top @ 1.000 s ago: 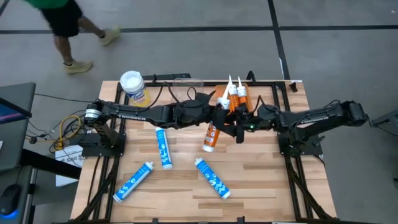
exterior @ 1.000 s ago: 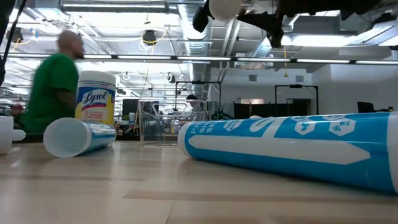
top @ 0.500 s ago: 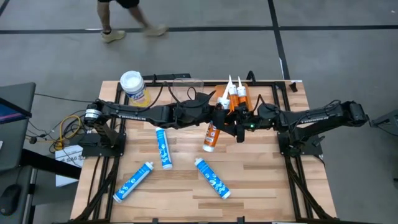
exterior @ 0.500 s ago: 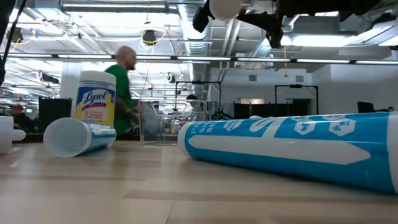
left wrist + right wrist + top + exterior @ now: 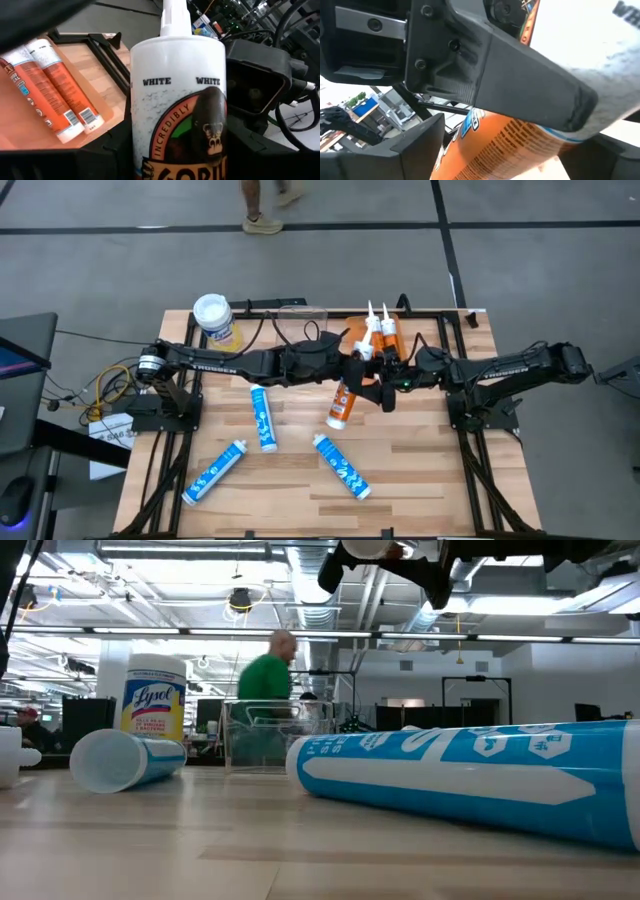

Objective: Pick & place silicon tubes, Sealant and Lysol wipes
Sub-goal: Put the orange sealant into the orange bin

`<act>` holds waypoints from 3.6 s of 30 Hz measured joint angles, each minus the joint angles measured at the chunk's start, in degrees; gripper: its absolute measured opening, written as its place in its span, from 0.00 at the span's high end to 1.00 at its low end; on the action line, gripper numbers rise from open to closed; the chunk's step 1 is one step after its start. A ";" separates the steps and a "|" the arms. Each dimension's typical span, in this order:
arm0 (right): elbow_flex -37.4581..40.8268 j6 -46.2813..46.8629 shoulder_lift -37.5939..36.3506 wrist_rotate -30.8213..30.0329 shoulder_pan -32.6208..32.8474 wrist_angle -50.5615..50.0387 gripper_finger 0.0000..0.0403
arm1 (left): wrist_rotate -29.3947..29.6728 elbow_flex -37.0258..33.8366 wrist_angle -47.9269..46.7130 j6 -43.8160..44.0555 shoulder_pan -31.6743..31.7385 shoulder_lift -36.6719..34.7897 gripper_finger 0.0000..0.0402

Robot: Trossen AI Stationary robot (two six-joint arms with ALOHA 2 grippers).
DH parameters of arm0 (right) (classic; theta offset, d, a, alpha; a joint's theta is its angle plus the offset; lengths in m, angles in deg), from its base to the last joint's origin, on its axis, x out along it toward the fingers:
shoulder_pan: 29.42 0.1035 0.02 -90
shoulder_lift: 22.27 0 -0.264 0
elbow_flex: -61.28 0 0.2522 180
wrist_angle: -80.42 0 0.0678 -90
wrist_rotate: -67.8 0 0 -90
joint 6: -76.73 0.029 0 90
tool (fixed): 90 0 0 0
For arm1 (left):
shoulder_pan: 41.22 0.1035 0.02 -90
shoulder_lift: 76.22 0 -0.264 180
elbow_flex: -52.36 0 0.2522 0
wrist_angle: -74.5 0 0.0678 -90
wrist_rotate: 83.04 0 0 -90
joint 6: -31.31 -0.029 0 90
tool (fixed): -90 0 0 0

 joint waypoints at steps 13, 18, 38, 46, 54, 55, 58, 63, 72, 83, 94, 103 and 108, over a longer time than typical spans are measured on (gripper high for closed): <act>0.07 1.05 -0.02 0.02 -0.02 1.65 0.28 | -0.77 -0.02 3.95 0.42 -0.04 1.18 0.52; 0.09 2.56 -0.04 0.66 -0.02 1.59 0.43 | -1.53 -0.02 4.17 -2.07 -0.09 1.17 0.52; 0.13 1.19 -0.57 -0.25 -2.16 -4.20 0.53 | -6.70 -0.10 1.57 -10.99 1.13 0.37 0.30; 0.15 1.57 -1.56 -2.43 -3.68 -8.40 0.54 | -4.24 -0.13 -6.14 -15.01 4.09 -4.14 0.29; 0.20 4.15 -4.06 -6.08 -11.53 -21.53 0.54 | 4.15 -0.09 -28.33 -8.54 4.74 -6.88 0.29; 0.15 4.48 -4.09 -6.21 -13.04 -22.82 0.54 | 5.06 -0.11 -31.03 -6.79 4.65 -6.88 0.29; -1.79 4.70 -3.59 -6.00 -17.44 -29.81 0.53 | 7.87 -0.11 -38.00 -1.92 4.33 -6.69 0.29; -7.75 0.32 -0.44 -5.82 -23.31 -37.86 0.53 | 11.08 -0.11 -43.59 3.43 3.27 -5.44 0.29; -15.91 -6.76 11.38 -5.83 -27.34 -45.42 0.53 | 12.38 -0.13 -47.06 7.01 1.87 -3.06 0.29; -16.72 -6.94 19.59 -4.62 -29.68 -46.67 0.53 | 12.92 -0.13 -49.51 11.25 -0.52 -2.51 0.29; -16.83 -6.97 23.67 -4.18 -29.75 -46.33 0.47 | 12.90 -0.13 -49.52 12.34 -1.46 -2.54 0.29; -16.76 -9.45 23.69 -4.41 -29.75 -47.02 0.38 | 12.28 -0.13 -49.49 12.57 -1.71 -2.54 0.29; -16.76 -9.45 23.69 -4.49 -29.75 -47.03 0.37 | 11.93 -0.13 -49.49 12.60 -2.34 -2.54 0.29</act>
